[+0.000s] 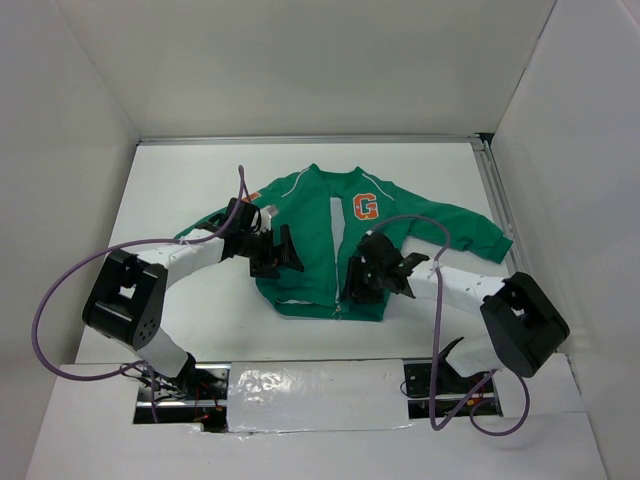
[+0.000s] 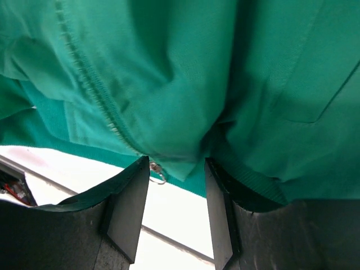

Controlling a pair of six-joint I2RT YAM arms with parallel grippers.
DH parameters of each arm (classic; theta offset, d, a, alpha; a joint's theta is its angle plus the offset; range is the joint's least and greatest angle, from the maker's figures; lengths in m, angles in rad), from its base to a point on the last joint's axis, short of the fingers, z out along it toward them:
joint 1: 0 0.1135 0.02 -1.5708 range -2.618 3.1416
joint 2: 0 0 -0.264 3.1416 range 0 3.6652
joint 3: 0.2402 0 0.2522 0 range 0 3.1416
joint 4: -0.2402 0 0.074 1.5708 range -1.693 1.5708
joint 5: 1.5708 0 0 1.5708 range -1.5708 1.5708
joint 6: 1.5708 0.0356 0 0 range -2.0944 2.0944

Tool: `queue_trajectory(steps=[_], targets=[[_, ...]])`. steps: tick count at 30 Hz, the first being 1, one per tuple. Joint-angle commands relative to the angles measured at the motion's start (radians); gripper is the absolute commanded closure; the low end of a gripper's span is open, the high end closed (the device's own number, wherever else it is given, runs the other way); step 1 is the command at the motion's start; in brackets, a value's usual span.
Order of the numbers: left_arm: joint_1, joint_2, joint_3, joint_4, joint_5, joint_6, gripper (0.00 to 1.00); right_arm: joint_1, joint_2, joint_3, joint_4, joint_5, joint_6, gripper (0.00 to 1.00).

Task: Zip up the jacket

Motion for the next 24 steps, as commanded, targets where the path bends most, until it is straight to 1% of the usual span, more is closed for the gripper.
queue_trajectory(steps=[1, 4, 11, 12, 14, 15, 18, 19, 23, 24], targets=[[-0.006, -0.028, 0.006, 0.017, 0.015, 0.029, 0.03, -0.014, 0.012, -0.019, 0.052, -0.008, -0.023, 0.49], [-0.009, -0.023, 0.01, 0.015, 0.007, 0.028, 0.03, -0.011, 0.032, -0.016, 0.066, -0.038, -0.035, 0.49], [-0.025, -0.013, 0.023, 0.014, 0.006, 0.028, 0.03, 0.007, 0.076, 0.005, 0.101, -0.054, -0.048, 0.49], [-0.028, -0.009, 0.026, 0.011, 0.004, 0.026, 0.03, 0.009, 0.093, 0.016, 0.109, -0.054, -0.048, 0.51], [-0.029, -0.011, 0.024, 0.011, 0.003, 0.026, 0.03, 0.009, 0.11, 0.03, 0.109, -0.04, -0.042, 0.62], [-0.032, -0.017, 0.026, 0.011, 0.003, 0.028, 0.03, 0.01, 0.119, 0.039, 0.111, -0.046, -0.045, 0.65], [-0.04, -0.022, 0.024, 0.0, -0.014, 0.028, 0.02, 0.01, 0.113, 0.054, 0.106, -0.052, -0.042, 0.66], [-0.042, -0.023, 0.024, 0.0, -0.025, 0.028, 0.02, 0.01, 0.11, 0.057, 0.106, -0.054, -0.039, 0.69], [-0.051, -0.039, 0.012, 0.002, -0.022, 0.028, 0.02, 0.022, 0.072, 0.059, 0.121, -0.068, -0.029, 0.81], [-0.051, -0.039, 0.009, 0.005, -0.02, 0.028, 0.02, 0.022, 0.067, 0.06, 0.121, -0.069, -0.026, 0.86]])
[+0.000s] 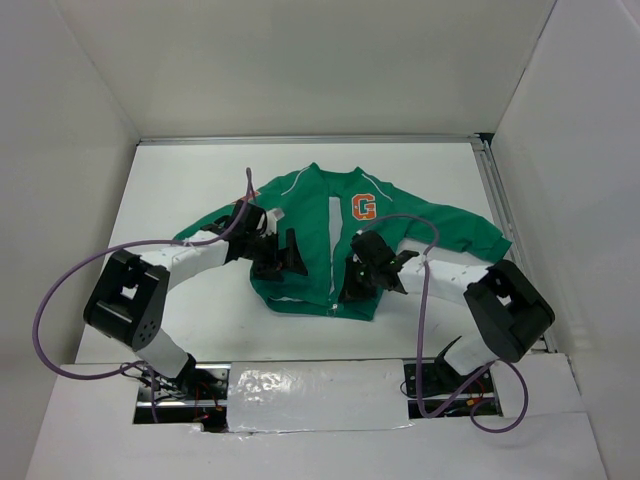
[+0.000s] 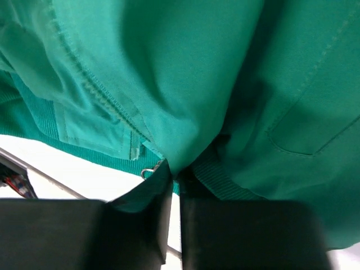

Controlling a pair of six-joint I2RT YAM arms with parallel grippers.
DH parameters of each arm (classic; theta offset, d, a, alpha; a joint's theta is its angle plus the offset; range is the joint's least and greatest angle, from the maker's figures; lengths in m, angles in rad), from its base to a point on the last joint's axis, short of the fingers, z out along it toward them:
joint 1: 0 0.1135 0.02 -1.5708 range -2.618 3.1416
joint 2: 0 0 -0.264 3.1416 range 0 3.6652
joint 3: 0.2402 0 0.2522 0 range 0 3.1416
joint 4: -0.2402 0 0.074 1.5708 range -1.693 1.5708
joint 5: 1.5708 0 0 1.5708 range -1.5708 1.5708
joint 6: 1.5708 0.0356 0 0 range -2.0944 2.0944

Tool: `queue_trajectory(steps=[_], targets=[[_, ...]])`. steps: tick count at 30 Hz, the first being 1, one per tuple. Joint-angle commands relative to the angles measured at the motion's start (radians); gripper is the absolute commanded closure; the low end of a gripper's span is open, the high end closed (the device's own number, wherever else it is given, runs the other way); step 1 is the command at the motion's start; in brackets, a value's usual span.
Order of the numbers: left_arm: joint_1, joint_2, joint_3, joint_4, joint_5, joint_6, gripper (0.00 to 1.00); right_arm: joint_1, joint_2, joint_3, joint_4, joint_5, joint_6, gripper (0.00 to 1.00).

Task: Zip up the jacket

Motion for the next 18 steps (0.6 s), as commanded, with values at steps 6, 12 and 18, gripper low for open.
queue_trajectory(steps=[6, 12, 18], targets=[[-0.028, -0.052, 0.01, -0.009, 0.007, 0.053, 0.02, 0.029, -0.098, 0.038, 0.026, -0.011, 0.0, 1.0], [-0.097, -0.037, 0.057, -0.092, -0.094, 0.073, 0.01, -0.002, -0.204, 0.043, -0.055, 0.037, 0.016, 1.0], [-0.186, -0.01, 0.099, -0.135, -0.148, 0.05, 0.01, -0.045, -0.281, 0.007, -0.086, 0.037, 0.023, 1.0]])
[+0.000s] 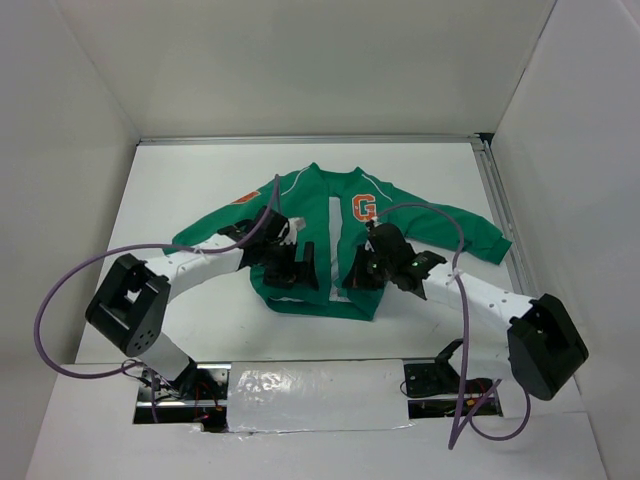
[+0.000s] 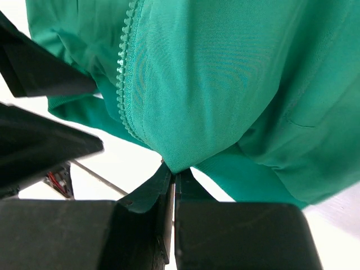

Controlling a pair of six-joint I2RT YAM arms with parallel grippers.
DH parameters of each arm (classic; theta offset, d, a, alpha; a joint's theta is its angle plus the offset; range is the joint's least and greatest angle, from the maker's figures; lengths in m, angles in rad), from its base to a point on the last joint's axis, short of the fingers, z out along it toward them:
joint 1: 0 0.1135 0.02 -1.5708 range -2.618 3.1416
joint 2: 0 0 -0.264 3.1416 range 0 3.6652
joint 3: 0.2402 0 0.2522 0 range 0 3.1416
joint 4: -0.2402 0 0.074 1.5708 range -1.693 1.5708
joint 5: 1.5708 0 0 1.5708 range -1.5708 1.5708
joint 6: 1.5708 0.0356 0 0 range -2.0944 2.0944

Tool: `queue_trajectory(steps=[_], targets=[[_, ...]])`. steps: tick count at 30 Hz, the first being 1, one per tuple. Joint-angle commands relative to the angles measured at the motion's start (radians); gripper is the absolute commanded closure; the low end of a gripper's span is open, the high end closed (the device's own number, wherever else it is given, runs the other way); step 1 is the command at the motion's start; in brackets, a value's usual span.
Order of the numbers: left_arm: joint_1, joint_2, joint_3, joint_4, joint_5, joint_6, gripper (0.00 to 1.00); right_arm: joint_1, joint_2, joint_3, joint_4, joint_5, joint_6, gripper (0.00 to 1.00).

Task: Zip up the jacket

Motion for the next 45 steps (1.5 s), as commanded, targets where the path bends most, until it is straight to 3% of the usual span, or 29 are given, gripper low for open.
queue_trajectory(steps=[1, 12, 26, 28, 30, 37, 42, 45], targets=[[-0.048, 0.018, 0.071, -0.05, -0.06, -0.02, 0.01, -0.022, -0.051, 0.003, -0.029, 0.016, 0.016, 1.0], [-0.187, 0.208, 0.247, -0.219, -0.336, -0.124, 0.01, -0.06, -0.158, -0.084, -0.018, 0.009, 0.035, 1.0], [-0.247, 0.448, 0.379, -0.351, -0.475, -0.267, 0.02, -0.089, -0.234, -0.163, -0.014, 0.026, 0.042, 1.0], [-0.249, 0.469, 0.396, -0.397, -0.528, -0.32, 0.1, -0.091, -0.24, -0.164, -0.024, 0.036, 0.042, 1.0], [-0.249, 0.479, 0.401, -0.425, -0.55, -0.348, 0.12, -0.094, -0.244, -0.167, -0.026, 0.043, 0.042, 1.0], [-0.249, 0.441, 0.399, -0.397, -0.532, -0.322, 0.35, -0.109, -0.202, -0.176, -0.011, 0.052, 0.044, 1.0], [-0.24, 0.368, 0.386, -0.382, -0.513, -0.293, 0.37, -0.144, -0.129, -0.186, 0.011, 0.069, 0.055, 1.0], [-0.22, 0.301, 0.354, -0.348, -0.472, -0.259, 0.57, -0.167, -0.077, -0.195, 0.023, 0.069, 0.062, 1.0]])
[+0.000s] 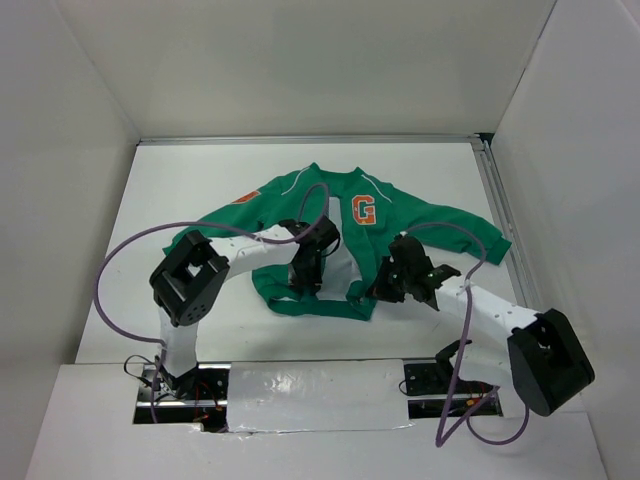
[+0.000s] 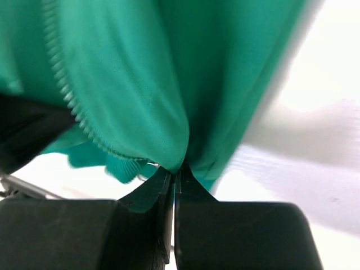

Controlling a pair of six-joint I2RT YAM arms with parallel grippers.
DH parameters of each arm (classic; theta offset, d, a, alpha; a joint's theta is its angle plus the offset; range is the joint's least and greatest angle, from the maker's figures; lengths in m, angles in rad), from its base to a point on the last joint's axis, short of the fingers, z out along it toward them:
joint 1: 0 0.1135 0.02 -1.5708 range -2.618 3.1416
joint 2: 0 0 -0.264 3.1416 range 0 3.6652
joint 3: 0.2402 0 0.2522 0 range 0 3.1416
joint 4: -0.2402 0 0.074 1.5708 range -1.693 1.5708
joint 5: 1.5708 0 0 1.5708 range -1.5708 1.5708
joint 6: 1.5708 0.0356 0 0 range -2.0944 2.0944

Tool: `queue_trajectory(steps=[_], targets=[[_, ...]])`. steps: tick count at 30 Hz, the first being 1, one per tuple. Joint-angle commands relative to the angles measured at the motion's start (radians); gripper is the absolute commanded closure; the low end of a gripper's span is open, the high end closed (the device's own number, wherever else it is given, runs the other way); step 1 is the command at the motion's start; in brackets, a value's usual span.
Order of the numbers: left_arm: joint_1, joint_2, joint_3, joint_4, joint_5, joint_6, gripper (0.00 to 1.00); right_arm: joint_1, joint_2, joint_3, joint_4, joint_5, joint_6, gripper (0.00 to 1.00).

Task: Zip up the jacket

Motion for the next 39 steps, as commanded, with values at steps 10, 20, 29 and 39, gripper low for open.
queue_trajectory(steps=[10, 20, 29, 39], targets=[[0.061, -0.258, -0.073, 0.086, 0.133, 0.131, 0.84, -0.065, 0.201, 0.027, 0.001, 0.079, 0.044, 1.0], [0.155, -0.382, -0.154, 0.086, 0.161, 0.166, 0.68, -0.163, 0.236, 0.027, -0.05, 0.083, 0.037, 1.0], [0.172, -0.379, -0.186, 0.135, 0.23, 0.217, 0.83, -0.145, 0.221, 0.024, 0.001, 0.031, -0.001, 1.0], [0.158, -0.368, -0.281, 0.313, 0.496, 0.326, 1.0, -0.034, 0.008, 0.081, 0.052, -0.09, -0.116, 1.0]])
